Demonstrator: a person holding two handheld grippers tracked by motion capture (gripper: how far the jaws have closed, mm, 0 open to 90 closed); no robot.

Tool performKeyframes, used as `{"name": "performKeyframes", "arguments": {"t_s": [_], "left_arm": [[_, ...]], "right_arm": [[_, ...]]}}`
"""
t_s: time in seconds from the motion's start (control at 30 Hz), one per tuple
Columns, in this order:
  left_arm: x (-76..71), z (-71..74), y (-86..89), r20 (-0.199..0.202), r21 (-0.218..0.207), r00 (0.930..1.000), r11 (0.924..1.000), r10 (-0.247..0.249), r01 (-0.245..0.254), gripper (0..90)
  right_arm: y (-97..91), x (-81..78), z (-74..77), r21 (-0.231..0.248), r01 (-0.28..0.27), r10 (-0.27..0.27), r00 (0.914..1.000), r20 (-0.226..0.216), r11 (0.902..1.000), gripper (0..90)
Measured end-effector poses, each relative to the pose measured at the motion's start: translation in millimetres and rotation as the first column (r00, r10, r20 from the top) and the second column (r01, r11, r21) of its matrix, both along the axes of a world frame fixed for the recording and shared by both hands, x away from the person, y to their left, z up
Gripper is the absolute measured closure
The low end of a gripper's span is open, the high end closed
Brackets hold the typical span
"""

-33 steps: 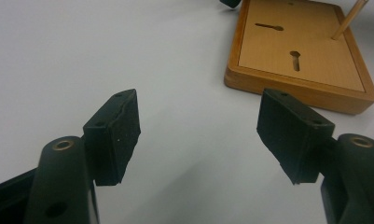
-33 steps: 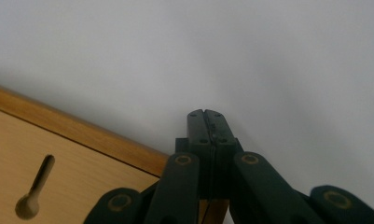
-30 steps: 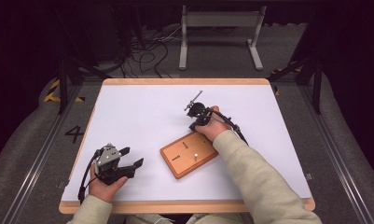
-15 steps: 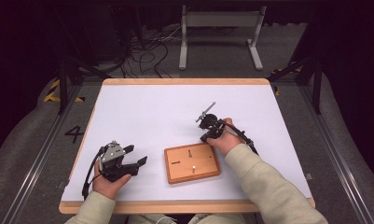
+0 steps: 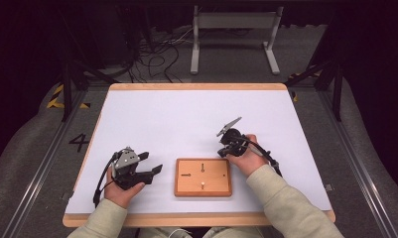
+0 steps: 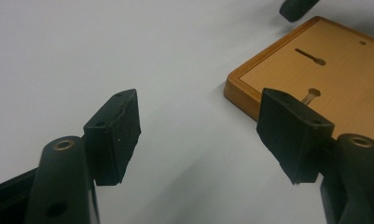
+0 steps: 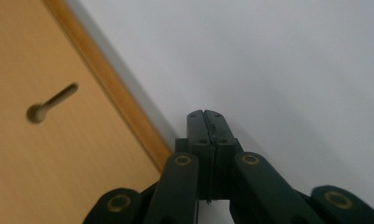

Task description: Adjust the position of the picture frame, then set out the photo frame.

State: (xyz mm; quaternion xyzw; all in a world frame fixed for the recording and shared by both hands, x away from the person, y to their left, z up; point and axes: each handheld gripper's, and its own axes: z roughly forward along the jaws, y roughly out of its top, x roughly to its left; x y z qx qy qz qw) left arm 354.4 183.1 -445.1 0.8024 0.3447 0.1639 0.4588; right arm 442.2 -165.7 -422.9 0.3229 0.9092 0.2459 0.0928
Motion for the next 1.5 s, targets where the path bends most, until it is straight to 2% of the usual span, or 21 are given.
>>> {"name": "performKeyframes", "arguments": {"t_s": [0.07, 0.1, 0.13, 0.17, 0.23, 0.33, 0.4, 0.53, 0.6, 0.7, 0.73, 0.8, 0.93, 1.07, 1.13, 1.23, 1.3, 1.37, 1.5], "left_arm": [[1.4, 1.3, -1.3, -0.003, -0.015, 0.9999, 0.9998, -0.014, 0.014, 30.8], [1.9, 3.6, -2.5, 0.000, -0.017, 0.9998, 0.9997, -0.019, 0.019, 30.7], [1.9, 3.6, -2.5, 0.000, -0.017, 0.9998, 0.9997, -0.019, 0.019, 30.7], [2.2, 5.9, -2.8, 0.005, -0.019, 0.9996, 0.9994, -0.029, 0.029, 30.7], [0.9, 10.3, -4.2, 0.017, -0.023, 0.9991, 0.9990, -0.039, 0.039, 30.7], [-1.9, 14.6, -7.1, 0.030, -0.022, 0.9983, 0.9984, -0.051, 0.052, 30.5], [-2.3, 16.4, -8.7, 0.036, -0.018, 0.9974, 0.9978, -0.063, 0.064, 30.5], [-5.3, 20.4, -15.7, 0.047, -0.012, 0.9951, 0.9961, -0.087, 0.088, 29.9], [-6.7, 22.6, -19.8, 0.056, -0.008, 0.9924, 0.9939, -0.109, 0.110, 29.7], [-9.8, 25.0, -26.2, 0.045, -0.017, 0.9890, 0.9897, -0.141, 0.142, 29.6], [-11.3, 26.6, -29.0, 0.036, -0.025, 0.9863, 0.9865, -0.161, 0.162, 29.6], [-12.4, 29.1, -33.6, 0.042, -0.038, 0.9812, 0.9811, -0.188, 0.190, 28.8], [-14.4, 32.0, -44.2, 0.045, -0.060, 0.9737, 0.9723, -0.224, 0.226, 28.9], [-17.1, 32.9, -58.8, 0.052, -0.047, 0.9640, 0.9636, -0.261, 0.263, 30.9], [-17.7, 32.4, -62.6, 0.051, -0.042, 0.9626, 0.9624, -0.266, 0.268, 32.1], [-17.8, 29.8, -72.9, 0.041, -0.028, 0.9550, 0.9551, -0.294, 0.295, 34.5], [-18.6, 27.7, -80.2, 0.023, -0.025, 0.9413, 0.9411, -0.337, 0.337, 36.5], [-19.8, 25.4, -87.7, 0.009, -0.020, 0.9248, 0.9246, -0.380, 0.380, 39.1], [-20.6, 18.0, -103.1, -0.005, -0.007, 0.8940, 0.8940, -0.448, 0.448, 42.1]], "right_arm": [[-7.0, -4.6, 7.7, 0.039, 0.020, -0.023, 0.9955, 0.092, 0.9990, 82.8], [-16.4, -9.4, 14.7, 0.095, 0.026, -0.039, 0.9908, 0.130, 0.9951, 81.6], [-16.4, -9.4, 14.7, 0.095, 0.026, -0.039, 0.9908, 0.130, 0.9951, 81.6], [-20.0, -11.2, 17.1, 0.115, 0.020, -0.036, 0.9890, 0.144, 0.9932, 80.2], [-32.1, -18.4, 22.4, 0.173, 0.004, -0.035, 0.9839, 0.175, 0.9848, 76.8], [-44.6, -26.0, 25.3, 0.231, -0.017, -0.029, 0.9805, 0.194, 0.9727, 72.4], [-52.4, -31.3, 26.7, 0.248, -0.013, -0.041, 0.9768, 0.210, 0.9686, 70.4], [-68.0, -41.2, 30.3, 0.302, -0.017, -0.058, 0.9697, 0.237, 0.9532, 67.3], [-72.7, -43.3, 32.2, 0.310, -0.017, -0.061, 0.9689, 0.240, 0.9507, 65.5], [-80.5, -46.2, 35.2, 0.326, -0.002, -0.084, 0.9655, 0.247, 0.9454, 65.2], [-81.9, -46.8, 35.4, 0.326, 0.000, -0.085, 0.9655, 0.246, 0.9453, 65.1], [-83.4, -47.8, 34.7, 0.324, 0.005, -0.088, 0.9657, 0.244, 0.9459, 64.3], [-86.9, -50.6, 32.9, 0.329, 0.011, -0.094, 0.9663, 0.239, 0.9443, 63.6], [-92.5, -53.6, 32.7, 0.337, 0.023, -0.109, 0.9649, 0.239, 0.9412, 63.4], [-94.0, -54.4, 32.6, 0.337, 0.028, -0.114, 0.9645, 0.238, 0.9411, 63.4], [-98.4, -56.0, 30.6, 0.336, 0.047, -0.133, 0.9624, 0.237, 0.9408, 63.4], [-100.9, -56.7, 29.2, 0.340, 0.057, -0.143, 0.9624, 0.231, 0.9386, 63.4], [-103.1, -57.3, 28.4, 0.344, 0.062, -0.148, 0.9621, 0.229, 0.9371, 63.4], [-105.0, -58.5, 27.4, 0.349, 0.070, -0.155, 0.9623, 0.224, 0.9347, 63.3]]}}
